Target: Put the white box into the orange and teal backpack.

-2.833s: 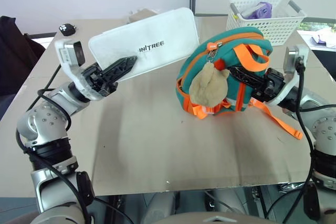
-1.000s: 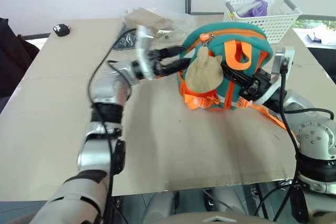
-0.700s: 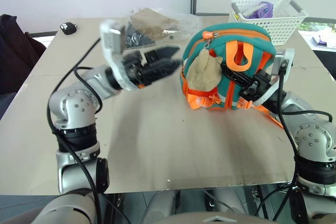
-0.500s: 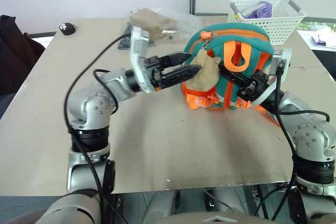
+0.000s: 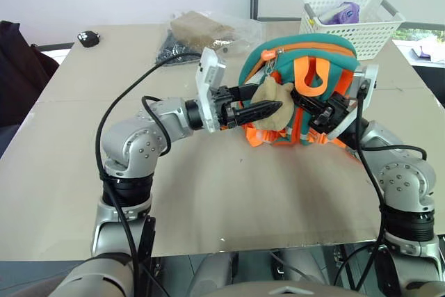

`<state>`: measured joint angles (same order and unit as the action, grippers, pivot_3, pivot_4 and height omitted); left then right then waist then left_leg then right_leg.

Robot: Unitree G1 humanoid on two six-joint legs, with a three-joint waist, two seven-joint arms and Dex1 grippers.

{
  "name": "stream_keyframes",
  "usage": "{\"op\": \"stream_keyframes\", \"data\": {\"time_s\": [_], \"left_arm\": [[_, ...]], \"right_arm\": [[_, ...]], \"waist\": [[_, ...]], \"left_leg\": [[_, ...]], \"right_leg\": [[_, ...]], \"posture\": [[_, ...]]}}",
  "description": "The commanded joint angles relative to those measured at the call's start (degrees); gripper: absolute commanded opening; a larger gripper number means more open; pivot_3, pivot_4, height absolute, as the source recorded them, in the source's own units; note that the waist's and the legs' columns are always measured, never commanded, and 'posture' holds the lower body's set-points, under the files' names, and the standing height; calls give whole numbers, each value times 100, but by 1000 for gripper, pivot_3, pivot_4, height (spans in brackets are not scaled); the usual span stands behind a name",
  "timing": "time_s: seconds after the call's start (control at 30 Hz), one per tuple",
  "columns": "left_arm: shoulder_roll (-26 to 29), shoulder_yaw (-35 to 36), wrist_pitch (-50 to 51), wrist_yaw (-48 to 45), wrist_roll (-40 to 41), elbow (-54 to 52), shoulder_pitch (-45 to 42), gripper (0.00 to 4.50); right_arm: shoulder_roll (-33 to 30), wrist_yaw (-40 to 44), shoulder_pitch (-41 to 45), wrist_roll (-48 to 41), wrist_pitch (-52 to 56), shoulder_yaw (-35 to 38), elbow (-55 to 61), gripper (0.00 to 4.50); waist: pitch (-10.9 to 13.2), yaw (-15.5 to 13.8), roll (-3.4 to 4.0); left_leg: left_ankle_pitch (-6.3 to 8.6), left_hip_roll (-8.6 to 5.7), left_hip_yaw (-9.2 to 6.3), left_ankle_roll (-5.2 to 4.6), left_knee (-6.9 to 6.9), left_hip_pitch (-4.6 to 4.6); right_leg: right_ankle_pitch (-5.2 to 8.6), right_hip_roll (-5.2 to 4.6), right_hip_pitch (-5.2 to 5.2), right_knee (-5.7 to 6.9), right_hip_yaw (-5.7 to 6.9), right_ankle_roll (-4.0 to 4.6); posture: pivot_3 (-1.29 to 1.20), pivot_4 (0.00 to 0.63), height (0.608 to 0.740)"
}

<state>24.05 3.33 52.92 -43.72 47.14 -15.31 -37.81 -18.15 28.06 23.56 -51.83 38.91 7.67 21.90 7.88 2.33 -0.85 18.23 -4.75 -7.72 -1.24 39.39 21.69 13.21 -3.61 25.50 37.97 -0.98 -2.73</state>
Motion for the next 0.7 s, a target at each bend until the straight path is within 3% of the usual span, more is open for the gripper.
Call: {"op": "stream_keyframes", "data": {"time_s": [0.03, 0.23, 0.43, 0.7], "left_arm": [[-24, 700, -186, -16, 733, -416, -7, 3813], [489, 923, 565, 276, 1594, -942, 521, 3813], [170, 421, 354, 1113, 970, -742, 475, 3813], [-71, -353, -450, 1147, -164, -559, 481, 3813]], "right_arm": [[42, 48, 164, 11, -157, -43, 124, 102], [92, 125, 204, 37, -184, -109, 25, 102], [122, 180, 261, 63, -177, -152, -27, 102], [152, 129, 235, 77, -179, -132, 30, 102]], "waist": [[0, 16, 0], [0, -1, 1], [-1, -8, 1], [-1, -5, 2]], "left_leg": [[0, 1, 2, 0, -1, 0], [0, 2, 2, 0, 0, 0], [0, 2, 3, 0, 0, -3], [0, 1, 5, 0, -2, -3]], "right_leg": [[0, 1, 2, 1, 0, 0], [0, 1, 1, -1, -3, 0], [0, 1, -2, 0, -4, 0], [0, 2, -2, 1, -6, 0]], "posture": [[0, 150, 740], [0, 150, 740], [0, 150, 740], [0, 150, 740]]}}
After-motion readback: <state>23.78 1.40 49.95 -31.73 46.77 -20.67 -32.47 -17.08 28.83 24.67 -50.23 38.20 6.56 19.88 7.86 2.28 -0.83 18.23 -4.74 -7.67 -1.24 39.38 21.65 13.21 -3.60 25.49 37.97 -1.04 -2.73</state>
